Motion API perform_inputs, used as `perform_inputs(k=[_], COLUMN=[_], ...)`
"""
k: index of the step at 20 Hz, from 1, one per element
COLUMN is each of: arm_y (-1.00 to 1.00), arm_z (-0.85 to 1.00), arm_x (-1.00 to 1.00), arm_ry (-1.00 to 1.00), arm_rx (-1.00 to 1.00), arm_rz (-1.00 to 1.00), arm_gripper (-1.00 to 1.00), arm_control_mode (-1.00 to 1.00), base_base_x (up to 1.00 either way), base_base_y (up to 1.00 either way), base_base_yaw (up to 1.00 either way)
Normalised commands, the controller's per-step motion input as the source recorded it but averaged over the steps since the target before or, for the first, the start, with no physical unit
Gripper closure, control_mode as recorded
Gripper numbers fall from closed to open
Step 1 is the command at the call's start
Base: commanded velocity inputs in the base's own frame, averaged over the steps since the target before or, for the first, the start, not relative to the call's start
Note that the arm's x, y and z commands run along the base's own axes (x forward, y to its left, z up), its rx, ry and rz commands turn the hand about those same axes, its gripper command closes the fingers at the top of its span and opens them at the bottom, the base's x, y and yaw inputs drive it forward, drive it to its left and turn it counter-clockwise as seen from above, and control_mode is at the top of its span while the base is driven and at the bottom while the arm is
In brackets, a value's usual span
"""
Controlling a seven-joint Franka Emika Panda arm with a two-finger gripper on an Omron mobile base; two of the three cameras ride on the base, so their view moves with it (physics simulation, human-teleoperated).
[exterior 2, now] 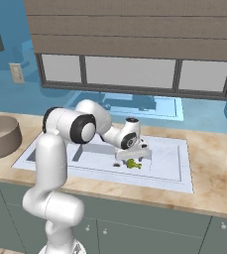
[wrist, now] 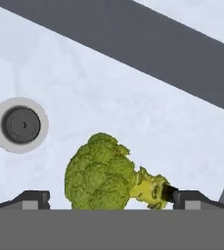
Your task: Dump the broccoli from the pot into the sink. Then turn on the water and wash the broccoli. Then turn off the water and put the broccoli back in the pot.
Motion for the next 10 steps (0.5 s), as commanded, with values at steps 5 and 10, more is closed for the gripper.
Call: perform_inputs(k=[5, 10], arm_y=[-0.04, 0.00], arm_z=[-0.22, -0.26], arm_x=[0.00, 0.00], arm_ry=[0.06, 0.06], arm_rx=[0.00, 0.00], arm_rz=[0.08, 0.10], arm_gripper=[-1.00, -1.00], arm_control_mode=[-1.00, -1.00], base_base_x=[0.00, 0.00], base_base_y=[0.00, 0.00], base_base_yaw=[0.00, 0.00])
